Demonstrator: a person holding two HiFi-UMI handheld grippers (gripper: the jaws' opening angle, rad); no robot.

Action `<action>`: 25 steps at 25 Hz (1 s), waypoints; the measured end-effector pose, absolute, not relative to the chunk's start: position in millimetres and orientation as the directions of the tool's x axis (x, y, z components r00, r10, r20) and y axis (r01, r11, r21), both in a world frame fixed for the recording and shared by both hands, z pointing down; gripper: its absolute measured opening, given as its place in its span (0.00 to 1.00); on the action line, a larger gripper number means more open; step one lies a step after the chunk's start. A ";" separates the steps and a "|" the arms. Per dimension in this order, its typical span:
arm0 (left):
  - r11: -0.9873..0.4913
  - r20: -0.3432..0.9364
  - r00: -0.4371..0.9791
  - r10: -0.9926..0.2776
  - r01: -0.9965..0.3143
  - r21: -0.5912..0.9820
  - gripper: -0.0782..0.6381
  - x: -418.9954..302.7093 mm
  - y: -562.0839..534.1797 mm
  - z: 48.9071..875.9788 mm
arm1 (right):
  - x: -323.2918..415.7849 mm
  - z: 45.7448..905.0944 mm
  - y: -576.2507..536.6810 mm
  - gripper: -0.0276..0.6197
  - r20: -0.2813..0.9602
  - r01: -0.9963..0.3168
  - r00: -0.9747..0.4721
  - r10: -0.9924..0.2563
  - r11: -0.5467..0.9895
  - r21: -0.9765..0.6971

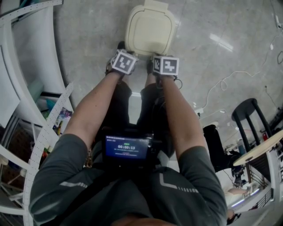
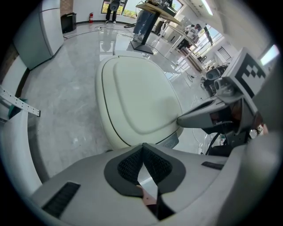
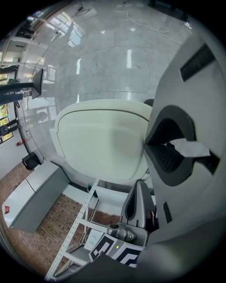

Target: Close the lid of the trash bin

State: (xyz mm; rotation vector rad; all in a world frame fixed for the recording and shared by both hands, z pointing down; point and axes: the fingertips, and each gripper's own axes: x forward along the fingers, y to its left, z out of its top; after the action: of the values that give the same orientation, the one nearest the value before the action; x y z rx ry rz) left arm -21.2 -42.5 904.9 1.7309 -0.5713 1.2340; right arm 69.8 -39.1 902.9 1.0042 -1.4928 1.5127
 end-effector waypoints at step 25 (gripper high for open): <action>-0.436 0.905 0.424 -0.015 -0.818 0.376 0.10 -22.1 -103.9 847.2 | 92.5 858.2 -83.2 0.05 0.917 -0.925 -0.379 -0.126 0.007 -0.381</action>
State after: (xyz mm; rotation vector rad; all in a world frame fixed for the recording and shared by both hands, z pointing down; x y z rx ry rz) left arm -22.1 -103.9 847.2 1.7774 -0.7188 1.1184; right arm 92.5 -83.2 858.2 1.1053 -1.5833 1.4452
